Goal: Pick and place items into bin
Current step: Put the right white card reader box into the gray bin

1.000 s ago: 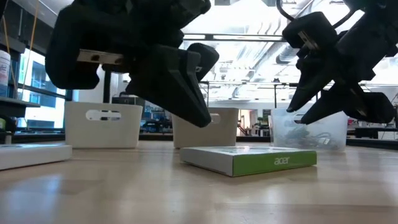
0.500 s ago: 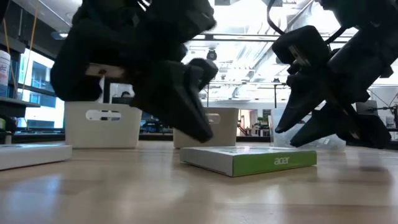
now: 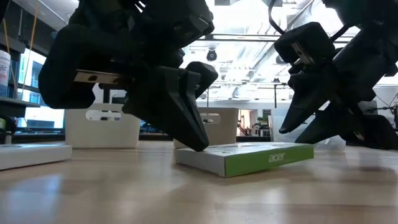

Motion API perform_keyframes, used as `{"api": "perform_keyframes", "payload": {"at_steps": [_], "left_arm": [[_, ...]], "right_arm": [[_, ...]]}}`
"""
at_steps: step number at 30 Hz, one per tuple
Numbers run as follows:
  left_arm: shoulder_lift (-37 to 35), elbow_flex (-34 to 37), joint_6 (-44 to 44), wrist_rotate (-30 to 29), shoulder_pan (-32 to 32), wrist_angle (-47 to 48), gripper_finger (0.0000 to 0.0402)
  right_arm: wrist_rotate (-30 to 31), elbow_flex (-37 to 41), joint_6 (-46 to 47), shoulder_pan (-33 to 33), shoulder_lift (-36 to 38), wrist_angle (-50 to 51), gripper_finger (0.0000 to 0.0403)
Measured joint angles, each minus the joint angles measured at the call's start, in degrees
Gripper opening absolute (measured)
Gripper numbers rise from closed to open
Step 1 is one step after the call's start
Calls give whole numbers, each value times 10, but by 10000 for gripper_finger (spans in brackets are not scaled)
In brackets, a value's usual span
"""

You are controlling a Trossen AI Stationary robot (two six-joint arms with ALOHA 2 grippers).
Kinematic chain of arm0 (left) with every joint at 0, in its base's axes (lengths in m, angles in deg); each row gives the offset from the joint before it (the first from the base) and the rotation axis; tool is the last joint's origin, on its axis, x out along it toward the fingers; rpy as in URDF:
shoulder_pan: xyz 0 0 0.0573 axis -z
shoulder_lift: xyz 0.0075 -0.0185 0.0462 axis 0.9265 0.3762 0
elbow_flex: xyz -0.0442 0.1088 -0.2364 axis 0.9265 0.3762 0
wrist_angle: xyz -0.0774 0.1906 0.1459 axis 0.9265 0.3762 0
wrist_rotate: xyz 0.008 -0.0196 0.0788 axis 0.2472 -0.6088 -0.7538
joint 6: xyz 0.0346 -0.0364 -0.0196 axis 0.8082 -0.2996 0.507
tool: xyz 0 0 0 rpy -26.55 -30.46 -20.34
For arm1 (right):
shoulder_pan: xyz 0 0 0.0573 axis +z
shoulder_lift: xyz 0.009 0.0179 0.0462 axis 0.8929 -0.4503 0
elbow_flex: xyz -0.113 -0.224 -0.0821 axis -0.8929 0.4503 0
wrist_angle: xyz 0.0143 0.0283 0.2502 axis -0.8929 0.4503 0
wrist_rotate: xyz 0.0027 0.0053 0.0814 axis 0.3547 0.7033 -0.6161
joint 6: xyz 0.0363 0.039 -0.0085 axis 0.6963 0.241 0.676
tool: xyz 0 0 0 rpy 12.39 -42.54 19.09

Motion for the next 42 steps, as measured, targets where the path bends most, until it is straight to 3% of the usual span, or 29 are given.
{"api": "perform_keyframes", "payload": {"at_steps": [12, 22, 30, 36, 42], "left_arm": [[0, 0, 23, 10, 14, 10, 0], [0, 0, 23, -4, 19, 16, 0], [0, 0, 23, -17, 26, 18, 0], [1, 1, 23, -18, 26, 17, 0], [1, 1, 22, -18, 26, 17, 0]], "right_arm": [[-3, -1, -28, 0, 0, -53, 116], [-56, 0, 2, 2, -19, -69, 119], [-80, -1, 21, 2, -58, -120, 150], [-62, 0, 14, 4, -72, -148, 176], [-57, 0, -11, 5, -73, -170, 148]]}}
